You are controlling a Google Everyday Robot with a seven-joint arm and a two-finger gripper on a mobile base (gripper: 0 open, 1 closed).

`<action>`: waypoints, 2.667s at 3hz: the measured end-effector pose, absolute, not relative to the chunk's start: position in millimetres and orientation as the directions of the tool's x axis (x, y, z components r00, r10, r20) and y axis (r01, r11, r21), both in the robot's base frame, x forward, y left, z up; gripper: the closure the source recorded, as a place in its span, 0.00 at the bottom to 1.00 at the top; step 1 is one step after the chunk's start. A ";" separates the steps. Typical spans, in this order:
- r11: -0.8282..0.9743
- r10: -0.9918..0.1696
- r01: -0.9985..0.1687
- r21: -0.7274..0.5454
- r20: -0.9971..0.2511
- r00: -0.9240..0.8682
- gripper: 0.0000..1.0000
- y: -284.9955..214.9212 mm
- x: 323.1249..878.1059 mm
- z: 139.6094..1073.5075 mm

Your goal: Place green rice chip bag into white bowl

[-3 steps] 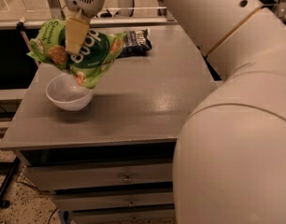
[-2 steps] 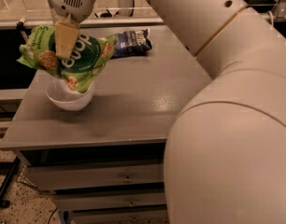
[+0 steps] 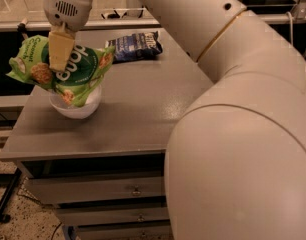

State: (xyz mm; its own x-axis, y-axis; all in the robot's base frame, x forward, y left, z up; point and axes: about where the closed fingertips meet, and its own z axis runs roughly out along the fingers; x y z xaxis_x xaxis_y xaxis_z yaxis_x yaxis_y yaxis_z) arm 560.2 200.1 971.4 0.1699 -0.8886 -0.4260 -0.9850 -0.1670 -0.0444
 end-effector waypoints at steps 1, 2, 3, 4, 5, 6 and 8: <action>-0.190 -0.884 -0.982 -0.017 -0.432 0.179 1.00 206.4 555.4 966.0; -0.212 -0.880 -0.977 0.009 -0.437 0.187 1.00 211.3 552.1 961.0; -0.218 -0.879 -0.975 0.030 -0.439 0.183 1.00 212.5 551.7 955.6; -0.218 -0.879 -0.975 0.030 -0.439 0.183 1.00 212.5 551.7 955.6; -0.193 -0.891 -0.981 0.030 -0.423 0.163 1.00 204.2 557.9 954.0; -0.168 -0.901 -0.985 0.036 -0.410 0.139 1.00 196.0 563.2 949.9; -0.152 -0.908 -0.988 0.036 -0.400 0.125 1.00 191.1 566.1 948.1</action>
Offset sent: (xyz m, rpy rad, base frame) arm -0.0211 -0.0002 -0.0164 -0.0508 0.1177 0.0880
